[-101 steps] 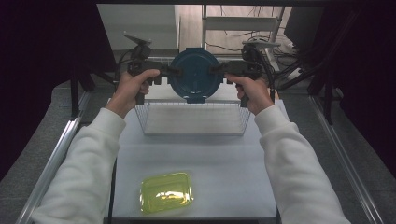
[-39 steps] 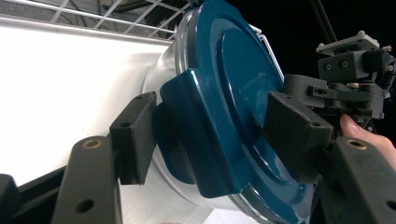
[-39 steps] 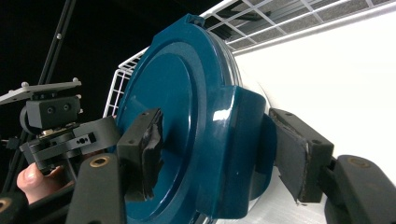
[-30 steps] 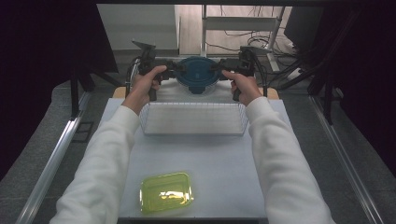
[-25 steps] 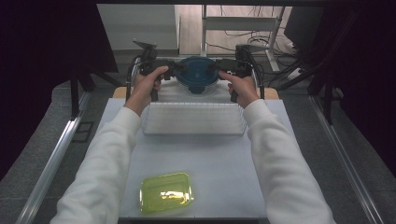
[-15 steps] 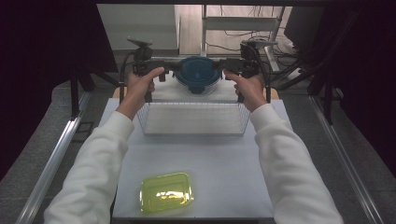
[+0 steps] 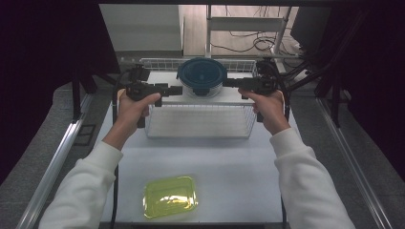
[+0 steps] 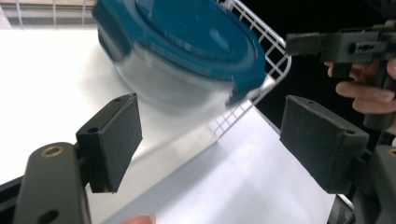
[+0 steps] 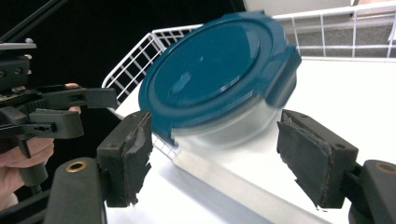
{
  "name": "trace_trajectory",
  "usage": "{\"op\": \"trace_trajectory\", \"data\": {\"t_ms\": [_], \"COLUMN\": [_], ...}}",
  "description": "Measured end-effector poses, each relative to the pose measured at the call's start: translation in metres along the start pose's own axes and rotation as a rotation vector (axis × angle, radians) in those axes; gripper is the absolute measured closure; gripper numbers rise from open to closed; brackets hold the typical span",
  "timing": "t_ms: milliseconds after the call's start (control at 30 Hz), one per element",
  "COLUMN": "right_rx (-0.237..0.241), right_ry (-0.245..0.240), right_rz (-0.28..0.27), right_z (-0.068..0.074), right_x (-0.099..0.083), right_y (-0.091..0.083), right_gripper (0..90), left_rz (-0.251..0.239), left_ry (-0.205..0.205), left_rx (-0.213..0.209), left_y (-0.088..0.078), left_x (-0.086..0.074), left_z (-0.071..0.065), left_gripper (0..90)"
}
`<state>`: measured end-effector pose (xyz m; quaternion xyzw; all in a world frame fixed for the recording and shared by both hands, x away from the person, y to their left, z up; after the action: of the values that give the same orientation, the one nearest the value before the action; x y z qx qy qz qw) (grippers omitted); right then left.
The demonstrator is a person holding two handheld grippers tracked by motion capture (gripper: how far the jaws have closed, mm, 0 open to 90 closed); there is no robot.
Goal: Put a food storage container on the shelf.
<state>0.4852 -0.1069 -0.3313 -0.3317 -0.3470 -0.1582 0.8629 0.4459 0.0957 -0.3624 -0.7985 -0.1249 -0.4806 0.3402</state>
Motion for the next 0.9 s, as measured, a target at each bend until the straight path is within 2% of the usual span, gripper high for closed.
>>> {"op": "trace_trajectory", "data": {"t_ms": [233,367,467,567,667,900], "right_rx": [0.034,0.042,0.040,0.017,-0.004,-0.028], "right_ry": [-0.046,-0.050,-0.062,-0.100,-0.131,-0.132], "right_rz": [-0.003,0.006,0.015,0.034,0.057,0.081], "right_z": [-0.008,-0.017,-0.022,-0.026,-0.031,-0.042], "right_x": [-0.032,-0.054,-0.071,-0.090,-0.111,-0.140], "right_y": [-0.017,-0.023,-0.027,-0.031,-0.035,-0.040], "right_gripper": [27.6,27.7,27.7,27.7,27.7,27.7], "left_rz": [-0.014,-0.015,-0.009,0.015,0.035,0.070], "left_ry": [0.027,0.035,0.041,0.055,0.052,0.035], "left_rx": [-0.042,-0.055,-0.046,-0.018,-0.014,-0.010], "left_y": [-0.014,-0.020,-0.022,-0.021,-0.021,-0.024], "left_x": [-0.030,-0.049,-0.066,-0.087,-0.107,-0.137], "left_z": [-0.014,-0.021,-0.022,-0.019,-0.017,-0.017], "left_gripper": [20.9,21.3,21.5,21.5,21.6,21.9]}}
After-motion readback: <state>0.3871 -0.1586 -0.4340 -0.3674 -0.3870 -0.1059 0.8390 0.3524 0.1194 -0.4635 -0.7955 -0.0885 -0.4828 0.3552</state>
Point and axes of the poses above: each handheld gripper's, and its own axes: y roughly forward along the jaws, x roughly out of its top, z roughly to its left, the point moved 10 cm from there along y, roughly forward along the jaws, and after that the axes turned 9 degrees about y, right-handed, at the moved point
